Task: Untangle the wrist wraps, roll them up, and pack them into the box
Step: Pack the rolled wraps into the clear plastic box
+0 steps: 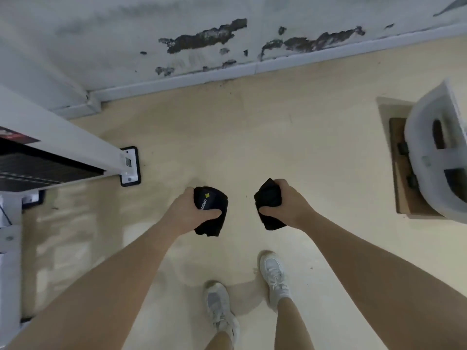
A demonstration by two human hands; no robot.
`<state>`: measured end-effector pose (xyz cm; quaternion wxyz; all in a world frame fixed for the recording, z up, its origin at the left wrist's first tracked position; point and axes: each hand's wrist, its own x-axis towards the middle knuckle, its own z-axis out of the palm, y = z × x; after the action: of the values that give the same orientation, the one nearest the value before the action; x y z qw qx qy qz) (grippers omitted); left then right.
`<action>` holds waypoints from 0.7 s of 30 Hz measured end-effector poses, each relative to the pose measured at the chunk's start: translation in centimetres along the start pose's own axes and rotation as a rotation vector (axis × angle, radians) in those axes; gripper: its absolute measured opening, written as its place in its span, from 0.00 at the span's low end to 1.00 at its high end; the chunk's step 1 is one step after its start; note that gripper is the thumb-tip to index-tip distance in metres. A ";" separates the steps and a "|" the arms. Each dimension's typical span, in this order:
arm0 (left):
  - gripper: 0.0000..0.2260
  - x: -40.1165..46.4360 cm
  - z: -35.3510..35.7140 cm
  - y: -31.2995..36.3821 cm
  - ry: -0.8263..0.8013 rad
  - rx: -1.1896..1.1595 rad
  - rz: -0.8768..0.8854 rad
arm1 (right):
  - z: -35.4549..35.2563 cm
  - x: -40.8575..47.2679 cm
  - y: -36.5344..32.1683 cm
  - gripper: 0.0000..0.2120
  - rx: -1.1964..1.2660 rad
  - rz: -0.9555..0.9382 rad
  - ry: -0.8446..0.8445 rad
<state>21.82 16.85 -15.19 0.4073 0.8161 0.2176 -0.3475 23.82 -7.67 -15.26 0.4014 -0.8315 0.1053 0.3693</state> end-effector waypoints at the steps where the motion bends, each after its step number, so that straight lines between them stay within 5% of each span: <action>1: 0.26 -2.1 -0.5 2.3 -0.013 0.017 0.049 | -1.6 -2.7 -0.9 0.34 0.017 -0.010 0.035; 11: 0.26 -17.8 5.1 20.5 -0.269 0.347 0.488 | -13.8 -23.9 2.7 0.29 0.332 0.058 0.442; 21: 0.24 -23.8 30.7 32.7 -0.455 0.193 0.486 | -23.4 -35.1 23.2 0.29 0.694 0.245 0.642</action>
<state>14.90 -28.62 6.20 0.4373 0.7804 -0.1131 -0.4324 0.55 -44.64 5.02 0.5558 -0.7021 0.4375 0.0819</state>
